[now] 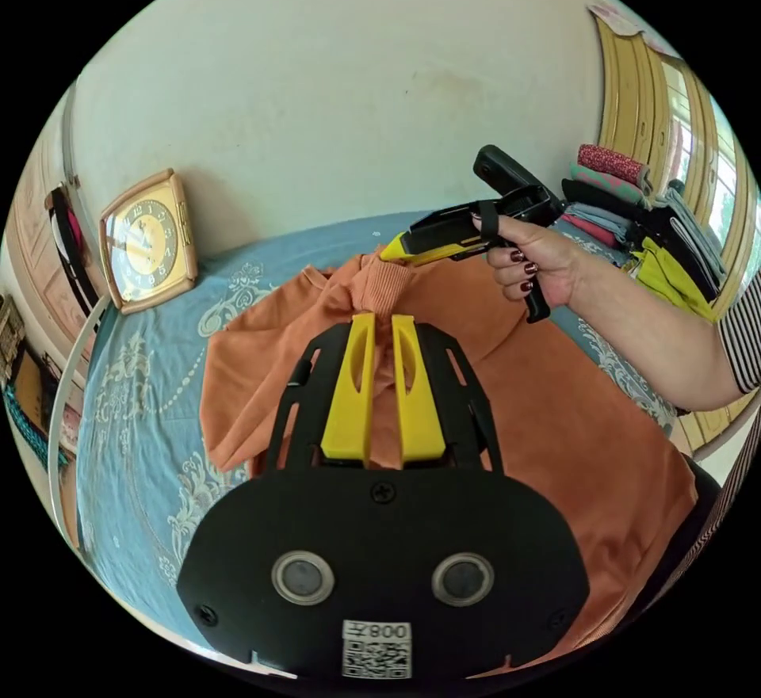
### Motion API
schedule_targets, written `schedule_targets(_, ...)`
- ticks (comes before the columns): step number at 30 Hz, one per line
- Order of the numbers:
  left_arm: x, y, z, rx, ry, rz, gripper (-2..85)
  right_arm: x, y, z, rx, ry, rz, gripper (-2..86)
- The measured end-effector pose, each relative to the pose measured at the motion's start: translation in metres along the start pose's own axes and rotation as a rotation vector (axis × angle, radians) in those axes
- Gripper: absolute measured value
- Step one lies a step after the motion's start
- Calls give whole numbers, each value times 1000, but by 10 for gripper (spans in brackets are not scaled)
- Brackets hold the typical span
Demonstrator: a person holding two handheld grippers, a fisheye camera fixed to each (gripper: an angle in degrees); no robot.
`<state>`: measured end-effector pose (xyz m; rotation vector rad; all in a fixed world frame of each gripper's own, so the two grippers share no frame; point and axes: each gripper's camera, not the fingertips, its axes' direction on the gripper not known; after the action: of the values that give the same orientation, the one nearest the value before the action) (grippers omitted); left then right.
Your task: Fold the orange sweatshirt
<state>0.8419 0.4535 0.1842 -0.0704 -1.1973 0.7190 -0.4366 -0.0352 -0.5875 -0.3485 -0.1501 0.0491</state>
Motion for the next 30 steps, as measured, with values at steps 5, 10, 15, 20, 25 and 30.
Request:
schedule_targets(5,41,-5,54,-72,51,38,30,21,-10,-17,-98,142,19,16)
schedule_targets(10,63,-7,50,-17,78,51,31,38,22,-50,-28,93,58,15)
schedule_targets(15,73,-14,62,-8,102,52,36,32,27,-71,39,93,42,15)
schedule_targets(20,83,-16,99,-80,128,87,50,46,33,-81,36,167,96,17)
schedule_targets(25,72,-7,108,-147,216,53,59,87,48,-61,-23,169,226,15)
schedule_targets(30,32,10,79,-98,277,-35,61,86,59,-88,138,89,247,12)
